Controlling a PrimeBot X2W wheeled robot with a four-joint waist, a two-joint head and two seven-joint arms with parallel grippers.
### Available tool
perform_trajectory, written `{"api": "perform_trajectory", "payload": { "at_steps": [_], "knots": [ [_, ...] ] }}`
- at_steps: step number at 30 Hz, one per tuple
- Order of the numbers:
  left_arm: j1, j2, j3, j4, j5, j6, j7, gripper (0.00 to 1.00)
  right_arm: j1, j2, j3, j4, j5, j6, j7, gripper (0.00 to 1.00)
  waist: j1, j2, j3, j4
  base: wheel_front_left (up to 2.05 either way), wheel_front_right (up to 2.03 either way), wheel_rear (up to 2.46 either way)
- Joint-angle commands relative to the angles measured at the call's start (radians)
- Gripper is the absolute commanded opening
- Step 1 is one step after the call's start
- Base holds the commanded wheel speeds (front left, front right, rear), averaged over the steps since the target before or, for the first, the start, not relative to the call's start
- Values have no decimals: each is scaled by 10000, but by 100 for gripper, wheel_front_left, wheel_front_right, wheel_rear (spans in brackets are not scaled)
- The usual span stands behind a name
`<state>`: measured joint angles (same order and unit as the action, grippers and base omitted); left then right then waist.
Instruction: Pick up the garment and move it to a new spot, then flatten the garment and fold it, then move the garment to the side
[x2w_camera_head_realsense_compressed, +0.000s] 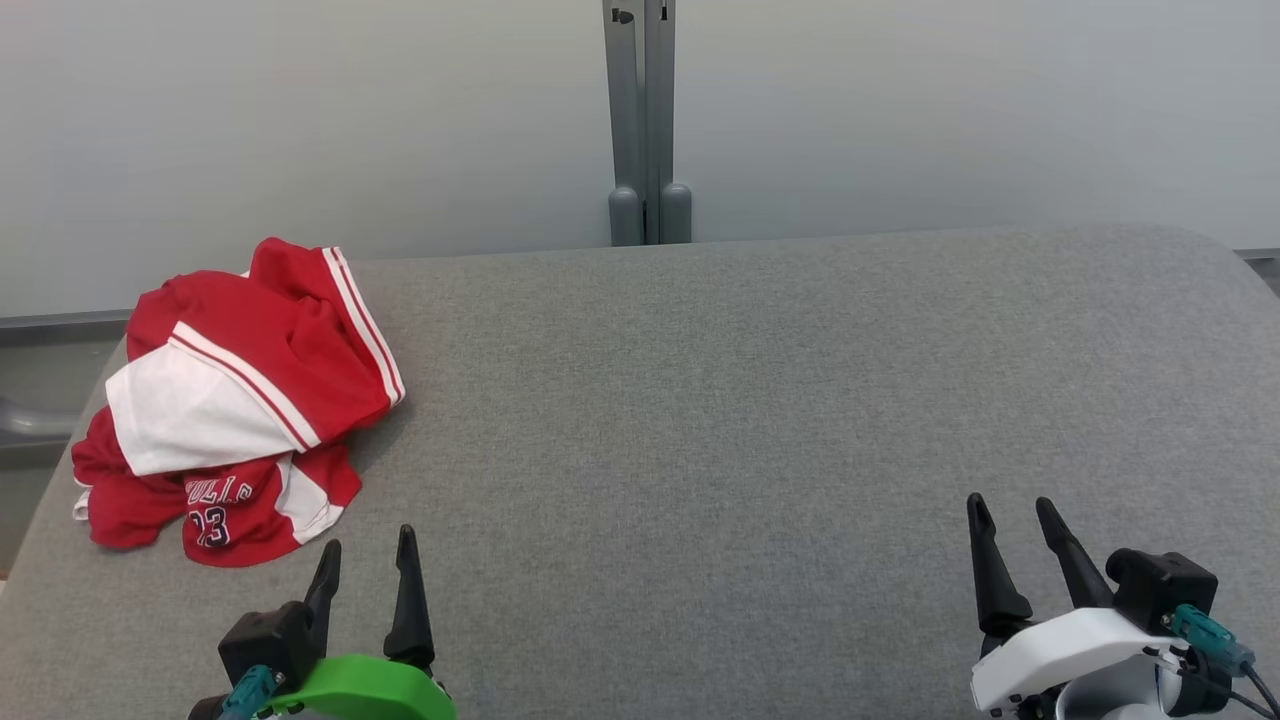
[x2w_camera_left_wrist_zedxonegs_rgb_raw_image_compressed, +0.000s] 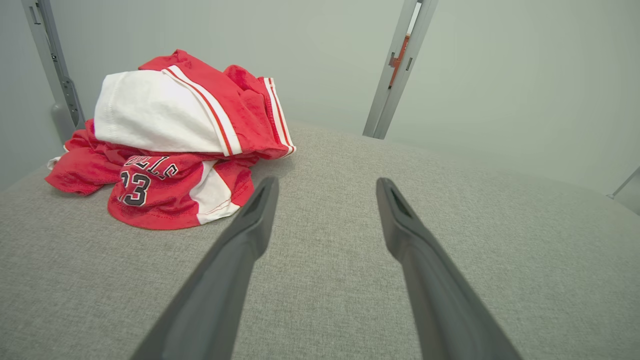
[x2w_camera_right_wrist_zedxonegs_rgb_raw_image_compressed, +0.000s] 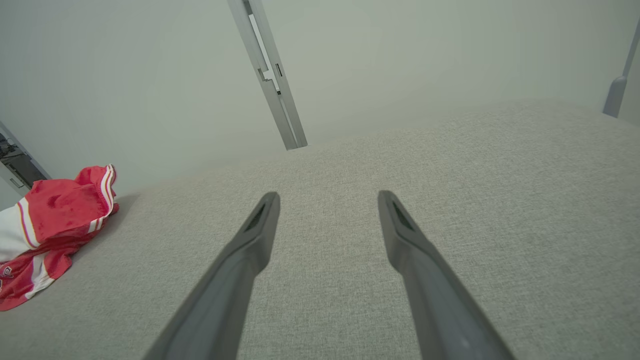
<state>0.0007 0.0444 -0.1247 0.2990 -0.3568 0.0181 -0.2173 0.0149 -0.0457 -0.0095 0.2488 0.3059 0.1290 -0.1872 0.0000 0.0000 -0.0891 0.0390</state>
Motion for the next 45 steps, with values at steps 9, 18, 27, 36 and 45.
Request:
{"api": "perform_trajectory", "payload": {
  "at_steps": [9, 18, 27, 36, 45],
  "knots": [
    [148, 82, -84, 104, 350, 91, -248, 100, 69, -59, 110, 129, -659, 30, -267, 100, 0, 0, -124, 65, 0, 0, 0],
    [84, 88, -256, 297, 777, 135, -418, 100, 99, -64, 134, 305, -1128, 30, -412, 100, 0, 0, -185, 111, 0, 0, 0],
    [39, 92, -303, 333, 995, 195, -489, 100, 80, -65, 142, 392, -1317, 31, -524, 100, 0, 0, -222, 167, 0, 0, 0],
    [-16, 90, -271, 337, 1030, 172, -489, 100, 119, -65, 93, 379, -1285, 29, -576, 100, 0, 0, -178, 316, 0, 0, 0],
    [-227, 94, -176, 97, 1367, 119, -476, 100, 209, -60, -71, 76, -1240, 20, -696, 100, 0, 0, 34, 1732, 0, 0, 0]
  ]
}}
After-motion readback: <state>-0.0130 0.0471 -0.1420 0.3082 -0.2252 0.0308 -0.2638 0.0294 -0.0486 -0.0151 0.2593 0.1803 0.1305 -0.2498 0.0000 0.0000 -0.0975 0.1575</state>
